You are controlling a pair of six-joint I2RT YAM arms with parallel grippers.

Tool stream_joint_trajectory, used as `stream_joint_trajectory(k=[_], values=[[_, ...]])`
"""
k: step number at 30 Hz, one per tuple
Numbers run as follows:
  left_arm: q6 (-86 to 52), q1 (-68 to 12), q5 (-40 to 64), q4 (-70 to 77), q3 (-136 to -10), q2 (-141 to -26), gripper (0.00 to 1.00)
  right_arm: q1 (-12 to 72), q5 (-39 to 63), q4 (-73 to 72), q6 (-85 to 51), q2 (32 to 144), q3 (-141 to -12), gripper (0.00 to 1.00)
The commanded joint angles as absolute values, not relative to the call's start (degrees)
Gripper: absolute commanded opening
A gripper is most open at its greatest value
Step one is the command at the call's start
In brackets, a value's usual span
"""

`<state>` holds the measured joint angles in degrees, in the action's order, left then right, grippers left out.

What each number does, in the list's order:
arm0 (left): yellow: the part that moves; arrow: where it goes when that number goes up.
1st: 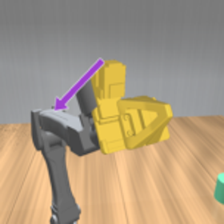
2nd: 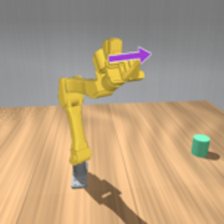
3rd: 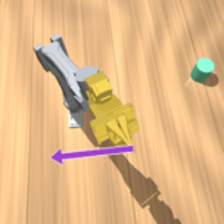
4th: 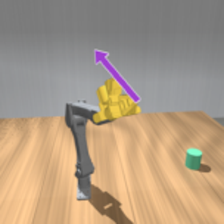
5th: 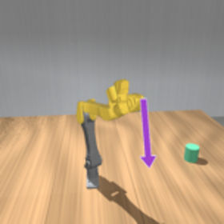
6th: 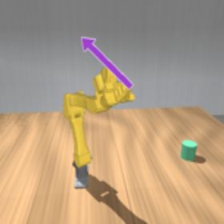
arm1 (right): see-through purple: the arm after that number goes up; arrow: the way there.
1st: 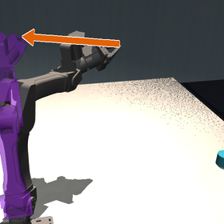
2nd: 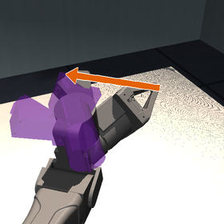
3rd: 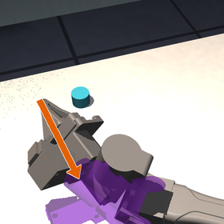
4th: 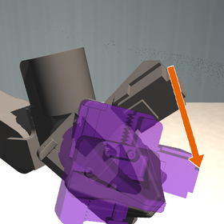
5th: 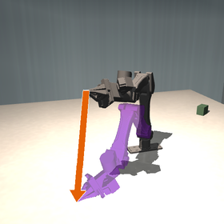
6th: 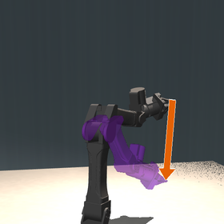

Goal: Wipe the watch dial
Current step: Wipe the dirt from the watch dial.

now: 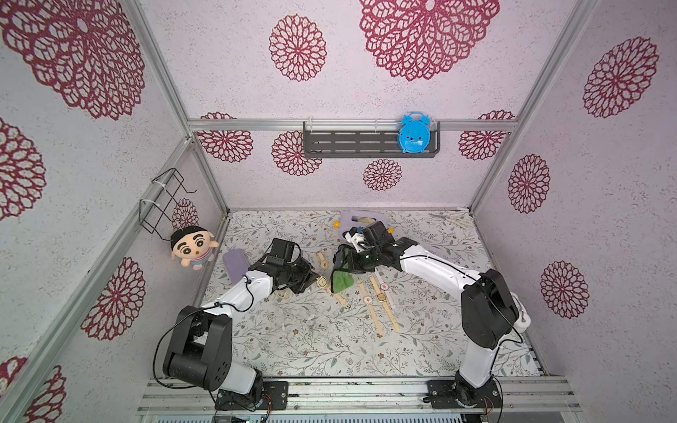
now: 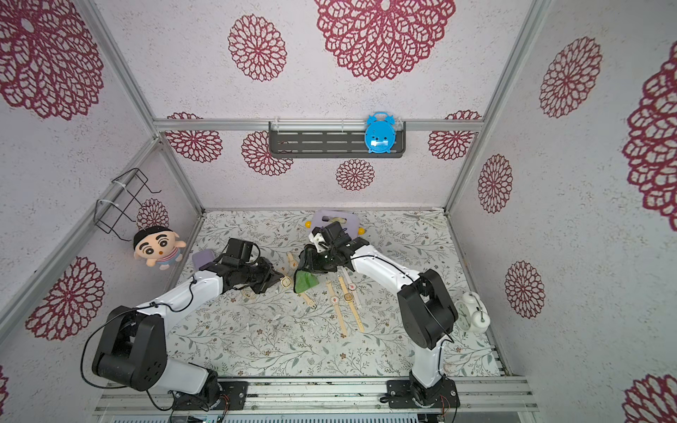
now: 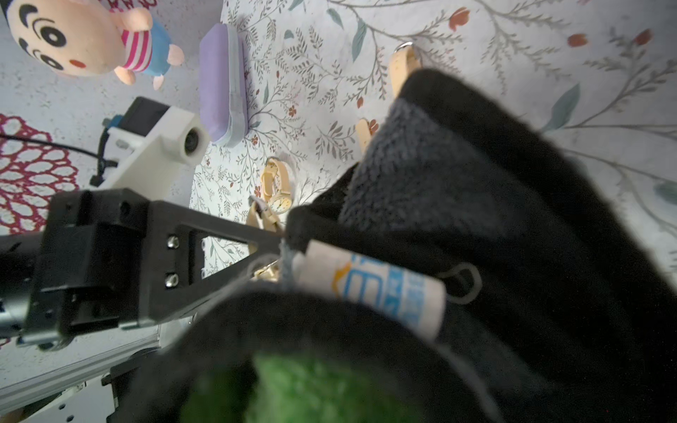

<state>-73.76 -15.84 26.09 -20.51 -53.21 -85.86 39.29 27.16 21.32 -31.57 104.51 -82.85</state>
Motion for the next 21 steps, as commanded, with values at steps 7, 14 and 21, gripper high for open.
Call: stream_joint_trajectory(k=[7, 14, 21], values=[[-75.0, -16.6, 26.5, -17.6, -56.9, -87.2, 0.0, 41.7, 26.4, 17.3, -33.9, 104.1, -83.4, 0.0], [-77.6, -19.7, 25.7, -16.5, -57.6, -86.0, 0.0, 42.3, 26.7, 16.6, -33.8, 106.9, -84.1, 0.0], [-81.8, -23.8, 25.0, -12.5, -56.5, -85.6, 0.0, 42.6, 26.4, 16.3, -33.6, 110.2, -86.4, 0.0]])
